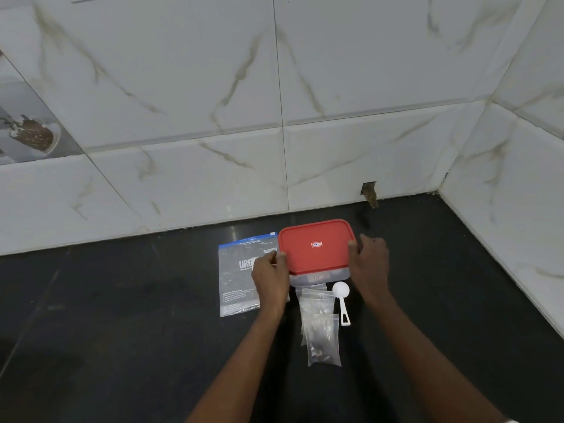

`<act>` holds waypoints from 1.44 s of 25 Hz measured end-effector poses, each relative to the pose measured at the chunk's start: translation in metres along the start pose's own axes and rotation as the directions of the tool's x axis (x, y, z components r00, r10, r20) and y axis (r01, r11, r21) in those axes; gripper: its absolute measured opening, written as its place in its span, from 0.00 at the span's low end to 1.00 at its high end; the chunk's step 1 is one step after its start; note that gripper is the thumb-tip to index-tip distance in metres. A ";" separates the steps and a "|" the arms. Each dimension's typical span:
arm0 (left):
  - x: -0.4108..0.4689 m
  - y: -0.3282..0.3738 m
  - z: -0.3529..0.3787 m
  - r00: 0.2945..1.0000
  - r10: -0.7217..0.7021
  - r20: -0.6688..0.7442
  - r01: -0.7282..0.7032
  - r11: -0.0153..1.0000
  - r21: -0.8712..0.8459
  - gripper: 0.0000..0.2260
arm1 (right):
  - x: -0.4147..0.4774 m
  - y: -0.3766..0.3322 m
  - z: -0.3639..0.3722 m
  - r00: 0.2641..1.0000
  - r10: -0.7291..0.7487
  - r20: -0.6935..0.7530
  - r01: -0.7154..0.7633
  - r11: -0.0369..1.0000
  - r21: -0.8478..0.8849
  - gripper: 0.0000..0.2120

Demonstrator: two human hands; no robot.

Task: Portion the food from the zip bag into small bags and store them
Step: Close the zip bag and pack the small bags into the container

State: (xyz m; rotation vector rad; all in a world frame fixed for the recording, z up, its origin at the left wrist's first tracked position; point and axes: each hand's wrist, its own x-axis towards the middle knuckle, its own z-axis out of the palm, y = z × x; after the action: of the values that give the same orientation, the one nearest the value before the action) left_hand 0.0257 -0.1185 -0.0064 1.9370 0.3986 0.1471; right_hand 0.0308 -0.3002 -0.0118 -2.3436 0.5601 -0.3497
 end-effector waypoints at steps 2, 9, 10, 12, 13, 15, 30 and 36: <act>0.019 0.008 0.005 0.995 -0.082 0.056 0.077 0.993 0.094 0.08 | 0.022 0.001 0.004 0.997 0.019 0.072 -0.017 0.999 -0.029 0.14; 0.036 0.008 0.006 0.973 -0.224 0.058 0.215 0.967 0.140 0.05 | 0.039 0.006 0.001 0.972 0.195 0.134 -0.204 0.977 0.059 0.07; 0.037 0.008 0.006 0.972 -0.227 0.056 0.216 0.964 0.154 0.05 | 0.040 0.006 0.001 0.969 0.201 0.142 -0.212 0.975 0.069 0.06; 0.041 0.008 0.006 0.974 -0.219 0.063 0.204 0.960 0.193 0.05 | 0.042 0.008 0.001 0.965 0.204 0.167 -0.217 0.974 0.061 0.04; 0.043 0.008 0.007 0.974 -0.216 0.073 0.197 0.958 0.207 0.05 | 0.044 0.007 0.000 0.962 0.203 0.182 -0.214 0.976 0.038 0.02; 0.044 0.010 0.006 0.971 -0.216 0.104 0.189 0.956 0.224 0.06 | 0.048 0.004 -0.003 0.957 0.195 0.216 -0.199 0.980 -0.006 0.05; 0.008 -0.010 -0.095 0.916 -0.351 0.194 0.400 0.814 -0.420 0.25 | -0.036 -0.040 -0.033 0.968 -0.212 0.135 0.180 0.960 0.214 0.09; -0.025 -0.105 -0.153 0.810 -0.576 0.112 0.584 0.776 -0.238 0.08 | -0.120 -0.013 0.026 0.820 -0.364 0.442 0.302 0.931 0.207 0.15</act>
State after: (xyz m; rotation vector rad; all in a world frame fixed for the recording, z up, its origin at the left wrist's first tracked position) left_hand -0.0631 0.0427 -0.0408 1.4733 0.8940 -0.2309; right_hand -0.0599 -0.2188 -0.0328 -2.2794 -0.1144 0.0439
